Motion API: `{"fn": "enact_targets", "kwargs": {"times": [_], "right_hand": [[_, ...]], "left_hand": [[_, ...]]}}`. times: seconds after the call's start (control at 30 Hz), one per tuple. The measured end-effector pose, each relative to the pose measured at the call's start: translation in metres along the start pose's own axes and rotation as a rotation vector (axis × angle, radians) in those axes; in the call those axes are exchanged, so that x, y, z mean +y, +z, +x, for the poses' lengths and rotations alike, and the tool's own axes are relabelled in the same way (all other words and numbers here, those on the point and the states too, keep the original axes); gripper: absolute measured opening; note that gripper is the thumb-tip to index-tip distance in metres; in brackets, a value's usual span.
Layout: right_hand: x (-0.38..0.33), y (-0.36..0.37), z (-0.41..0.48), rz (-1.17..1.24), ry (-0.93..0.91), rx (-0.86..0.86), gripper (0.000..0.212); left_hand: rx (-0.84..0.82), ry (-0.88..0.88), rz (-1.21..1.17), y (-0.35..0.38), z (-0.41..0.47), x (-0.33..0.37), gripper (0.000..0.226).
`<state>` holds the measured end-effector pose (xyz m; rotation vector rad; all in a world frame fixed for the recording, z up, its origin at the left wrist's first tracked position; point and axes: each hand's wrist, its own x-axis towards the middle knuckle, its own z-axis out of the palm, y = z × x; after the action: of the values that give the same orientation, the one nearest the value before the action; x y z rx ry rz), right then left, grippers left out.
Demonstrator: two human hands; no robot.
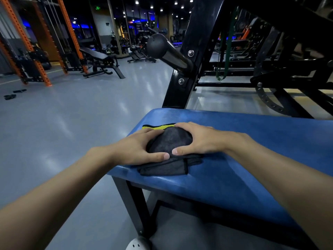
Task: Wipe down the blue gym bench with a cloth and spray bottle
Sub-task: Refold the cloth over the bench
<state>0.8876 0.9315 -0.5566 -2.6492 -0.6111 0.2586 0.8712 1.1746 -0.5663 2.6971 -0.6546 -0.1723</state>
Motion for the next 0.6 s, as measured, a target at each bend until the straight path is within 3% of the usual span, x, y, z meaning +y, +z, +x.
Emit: {"fn": "enact_targets", "kwargs": {"times": [0.1, 0.2, 0.33, 0.5, 0.6], "right_hand": [[-0.007, 0.008, -0.014, 0.084, 0.010, 0.069, 0.087], [-0.018, 0.017, -0.034, 0.209, 0.033, 0.189, 0.054], [-0.031, 0.017, -0.082, 0.284, 0.089, 0.314, 0.038], [-0.026, -0.010, -0.202, 0.411, 0.217, 0.432, 0.031], [-0.017, -0.021, -0.283, 0.466, 0.304, 0.562, 0.032]], "left_hand": [[0.068, 0.050, -0.002, 0.007, -0.011, 0.009, 0.095], [0.168, 0.081, -0.050, 0.015, -0.021, 0.021, 0.091], [0.294, 0.101, -0.181, 0.020, -0.037, 0.051, 0.064], [0.098, 0.244, -0.278, 0.013, -0.046, 0.147, 0.049], [-0.073, 0.338, -0.448, 0.017, -0.049, 0.218, 0.053]]}}
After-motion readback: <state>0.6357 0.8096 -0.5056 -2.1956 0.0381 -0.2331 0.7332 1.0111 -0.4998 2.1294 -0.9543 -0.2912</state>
